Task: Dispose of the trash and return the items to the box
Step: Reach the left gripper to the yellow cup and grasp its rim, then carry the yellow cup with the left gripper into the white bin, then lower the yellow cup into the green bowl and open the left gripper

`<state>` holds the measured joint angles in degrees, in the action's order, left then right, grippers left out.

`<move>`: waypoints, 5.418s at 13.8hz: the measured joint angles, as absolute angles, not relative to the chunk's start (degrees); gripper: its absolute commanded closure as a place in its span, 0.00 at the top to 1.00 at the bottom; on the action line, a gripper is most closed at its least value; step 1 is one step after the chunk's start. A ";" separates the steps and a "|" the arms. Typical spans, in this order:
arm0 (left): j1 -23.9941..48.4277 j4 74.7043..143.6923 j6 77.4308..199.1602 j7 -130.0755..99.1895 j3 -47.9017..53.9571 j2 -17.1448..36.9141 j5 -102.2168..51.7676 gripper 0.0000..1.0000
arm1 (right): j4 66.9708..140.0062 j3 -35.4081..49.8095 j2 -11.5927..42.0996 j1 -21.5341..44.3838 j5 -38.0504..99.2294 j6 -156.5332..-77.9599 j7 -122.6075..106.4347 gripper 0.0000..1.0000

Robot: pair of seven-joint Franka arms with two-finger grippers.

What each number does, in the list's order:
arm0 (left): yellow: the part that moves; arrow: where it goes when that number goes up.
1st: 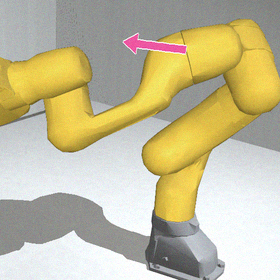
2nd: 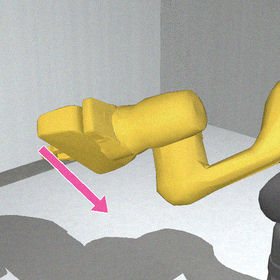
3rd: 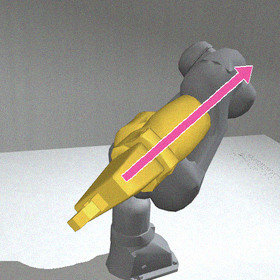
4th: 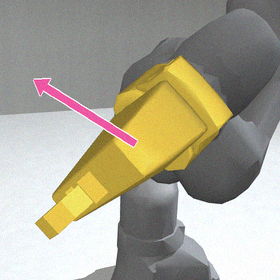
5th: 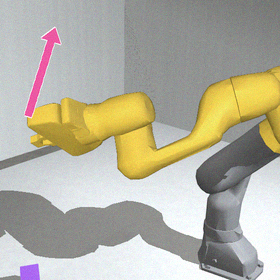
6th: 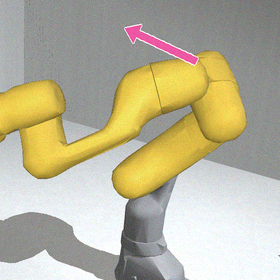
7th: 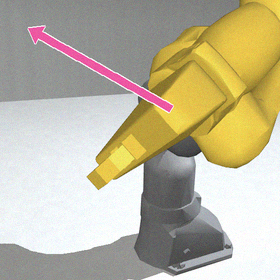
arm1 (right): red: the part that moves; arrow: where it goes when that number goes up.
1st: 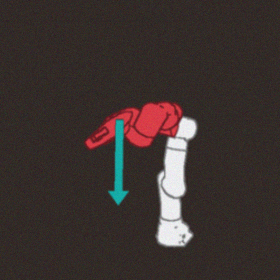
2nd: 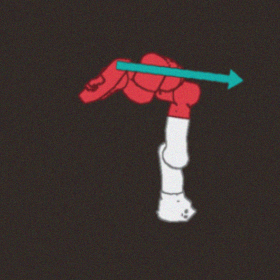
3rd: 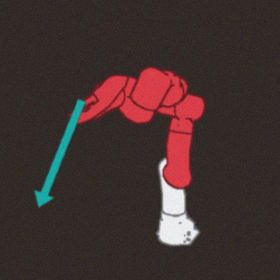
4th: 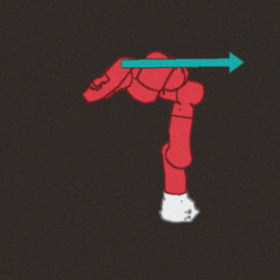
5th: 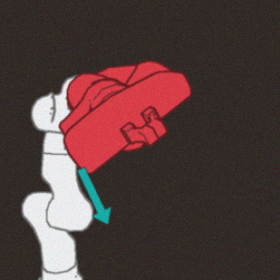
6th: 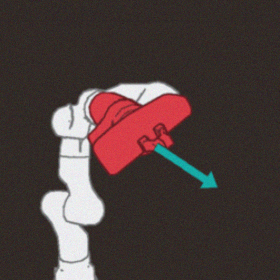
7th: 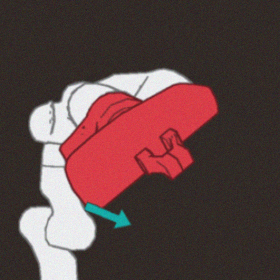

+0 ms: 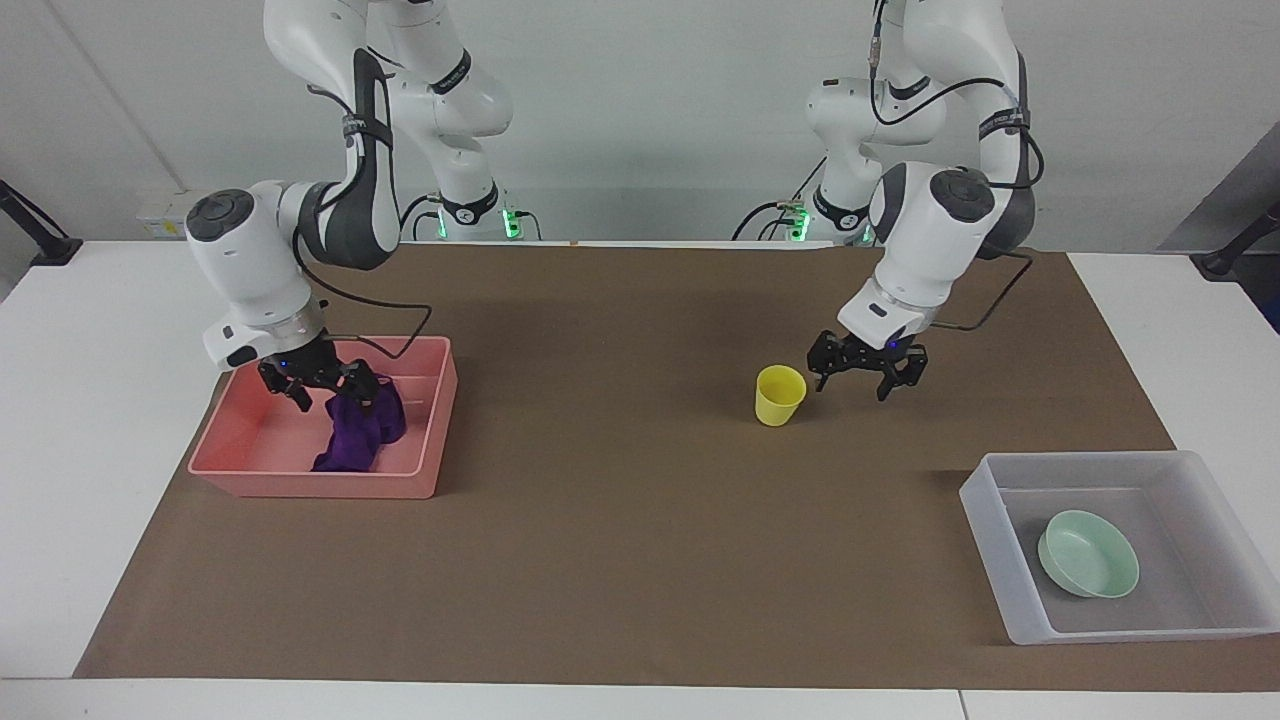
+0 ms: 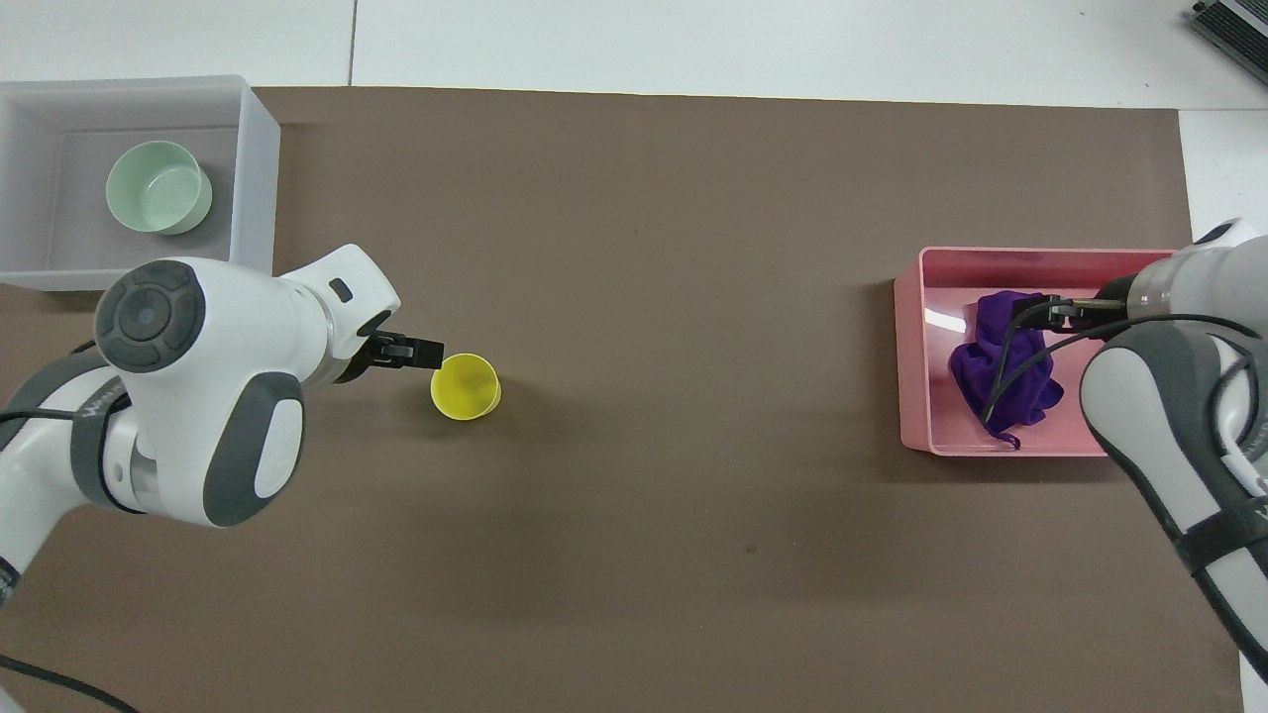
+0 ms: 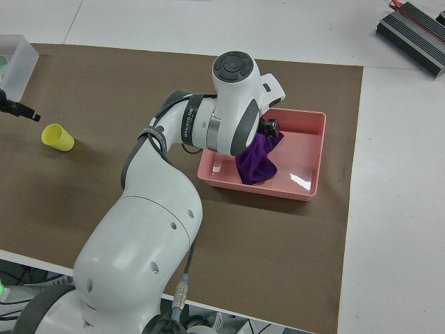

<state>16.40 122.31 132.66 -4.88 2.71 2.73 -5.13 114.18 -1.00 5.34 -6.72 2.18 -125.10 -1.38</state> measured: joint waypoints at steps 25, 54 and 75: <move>17.91 122.87 136.56 -10.11 1.54 2.53 -5.13 0.00 | 97.47 1.91 -6.27 -6.38 2.12 -95.47 2.99 1.00; -13.24 76.88 125.21 9.17 1.52 32.37 -5.13 0.00 | 94.91 -2.28 -5.43 -1.10 -0.09 -89.95 4.47 1.00; -13.79 80.93 131.87 9.46 2.09 35.20 -7.09 0.32 | 94.71 -2.02 -4.59 -1.11 -0.19 -89.95 4.93 1.00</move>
<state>-13.79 80.93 131.87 9.46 2.09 35.20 -7.09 94.71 -2.02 -4.59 -1.11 -0.19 -89.95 4.93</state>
